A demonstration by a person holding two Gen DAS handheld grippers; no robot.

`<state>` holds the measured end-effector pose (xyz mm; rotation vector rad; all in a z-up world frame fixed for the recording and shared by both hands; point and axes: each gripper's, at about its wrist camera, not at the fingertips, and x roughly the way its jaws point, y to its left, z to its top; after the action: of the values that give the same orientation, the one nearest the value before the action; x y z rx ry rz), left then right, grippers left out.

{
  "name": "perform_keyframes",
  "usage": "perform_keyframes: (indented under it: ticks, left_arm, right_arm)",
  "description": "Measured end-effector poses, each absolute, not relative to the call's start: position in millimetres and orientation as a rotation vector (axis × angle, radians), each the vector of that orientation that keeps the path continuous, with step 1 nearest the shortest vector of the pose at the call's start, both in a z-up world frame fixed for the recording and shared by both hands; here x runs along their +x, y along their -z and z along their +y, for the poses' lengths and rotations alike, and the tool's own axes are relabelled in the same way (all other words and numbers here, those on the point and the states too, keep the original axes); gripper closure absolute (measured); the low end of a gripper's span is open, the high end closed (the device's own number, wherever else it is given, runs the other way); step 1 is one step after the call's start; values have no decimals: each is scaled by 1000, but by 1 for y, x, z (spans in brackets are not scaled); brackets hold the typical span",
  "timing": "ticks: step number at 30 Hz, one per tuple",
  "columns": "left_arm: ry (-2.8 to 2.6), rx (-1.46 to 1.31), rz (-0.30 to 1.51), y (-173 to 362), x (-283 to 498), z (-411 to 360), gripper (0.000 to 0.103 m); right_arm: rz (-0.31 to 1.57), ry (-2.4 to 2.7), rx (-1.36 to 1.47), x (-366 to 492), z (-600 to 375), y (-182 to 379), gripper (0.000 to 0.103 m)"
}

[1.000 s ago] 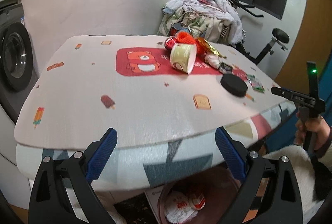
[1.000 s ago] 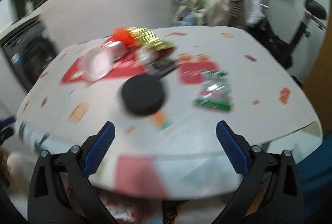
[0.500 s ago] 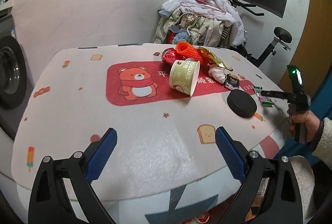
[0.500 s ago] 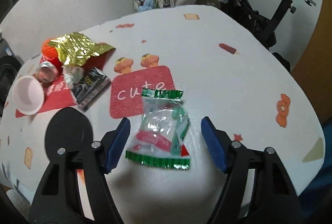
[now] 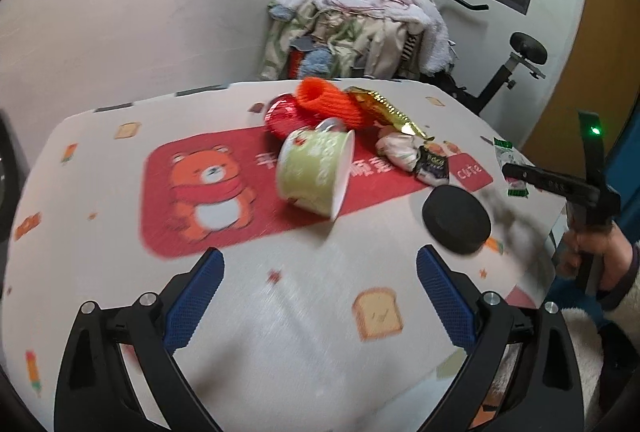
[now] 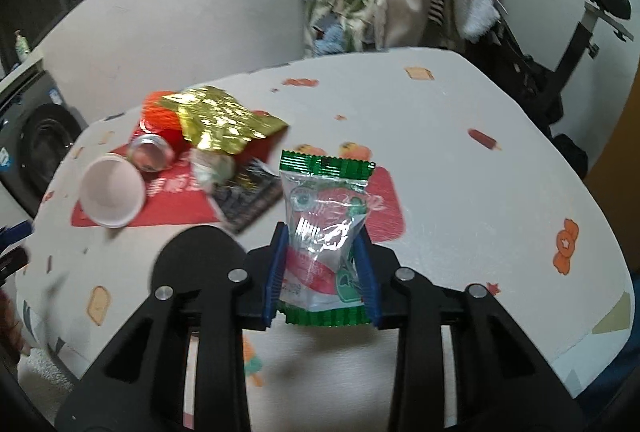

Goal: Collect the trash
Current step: 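Grasp the green yogurt cup with the left gripper while the right holds the candy wrapper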

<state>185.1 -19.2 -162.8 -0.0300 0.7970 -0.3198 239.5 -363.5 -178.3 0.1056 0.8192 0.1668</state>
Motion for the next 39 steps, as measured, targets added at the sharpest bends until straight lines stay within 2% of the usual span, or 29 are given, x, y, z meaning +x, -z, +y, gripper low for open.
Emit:
perform_keyframes:
  ticks: [14, 21, 22, 23, 24, 25, 28, 32, 33, 34, 39]
  left_arm:
    - [298, 29, 888, 192, 297, -49, 8]
    - [330, -54, 901, 196, 301, -44, 17]
    - [329, -60, 906, 197, 302, -43, 19]
    - [330, -61, 913, 198, 302, -43, 26]
    - [333, -59, 921, 199, 301, -43, 42]
    - [332, -54, 927, 199, 300, -43, 52]
    - [334, -21, 899, 194, 290, -41, 53]
    - [352, -35, 907, 186, 278, -34, 62]
    - [359, -34, 909, 183, 272, -32, 74]
    - [370, -31, 915, 182, 269, -32, 76]
    - [393, -20, 936, 176, 241, -28, 76]
  right_arm:
    - [793, -218, 76, 222, -343, 175, 68]
    - [793, -228, 73, 217, -342, 174, 68]
    - [794, -229, 73, 216, -341, 174, 68]
    - [794, -230, 74, 216, -341, 174, 68]
    - [795, -232, 76, 215, -340, 174, 68]
    - [795, -236, 78, 214, -339, 173, 68]
    - [792, -245, 73, 211, -335, 171, 68]
    - [784, -261, 59, 206, -329, 165, 68]
    - [782, -267, 60, 204, -327, 164, 68]
    - [781, -272, 60, 202, -326, 163, 68]
    - [773, -306, 61, 189, -312, 155, 68]
